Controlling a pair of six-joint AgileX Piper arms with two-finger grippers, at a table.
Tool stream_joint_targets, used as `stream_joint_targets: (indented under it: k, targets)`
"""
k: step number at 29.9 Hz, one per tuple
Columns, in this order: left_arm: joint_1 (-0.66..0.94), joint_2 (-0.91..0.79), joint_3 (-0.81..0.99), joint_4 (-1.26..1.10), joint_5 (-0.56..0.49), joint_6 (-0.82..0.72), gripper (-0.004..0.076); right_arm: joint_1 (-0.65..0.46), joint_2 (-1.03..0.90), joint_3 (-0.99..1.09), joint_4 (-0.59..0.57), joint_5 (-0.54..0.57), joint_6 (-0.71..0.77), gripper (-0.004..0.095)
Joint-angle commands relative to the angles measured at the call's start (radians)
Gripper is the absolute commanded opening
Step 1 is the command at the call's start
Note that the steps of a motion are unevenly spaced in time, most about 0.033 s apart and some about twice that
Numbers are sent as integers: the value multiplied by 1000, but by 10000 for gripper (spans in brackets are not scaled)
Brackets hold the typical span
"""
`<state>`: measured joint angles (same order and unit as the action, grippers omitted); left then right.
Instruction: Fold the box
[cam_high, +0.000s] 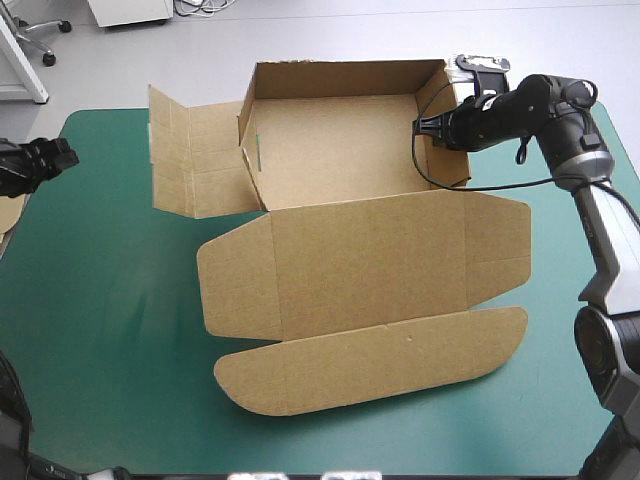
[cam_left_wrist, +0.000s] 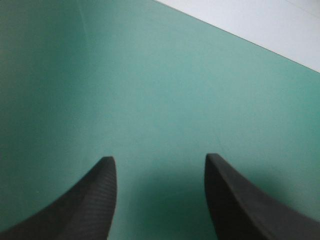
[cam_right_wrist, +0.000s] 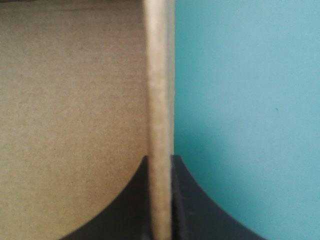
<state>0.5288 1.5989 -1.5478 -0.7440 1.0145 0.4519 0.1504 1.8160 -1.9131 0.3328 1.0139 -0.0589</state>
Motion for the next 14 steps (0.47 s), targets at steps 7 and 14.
stream_joint_targets:
  k: [7, 14]
  targets:
    - [-38, 45, 205, -532, 29, 277, 377, -3, -29, -38, 197, -113, -22, -18]
    - [-177, 76, 207, -687, 45, 375, 377, -3, 7, -38, 272, -112, -52, -18]
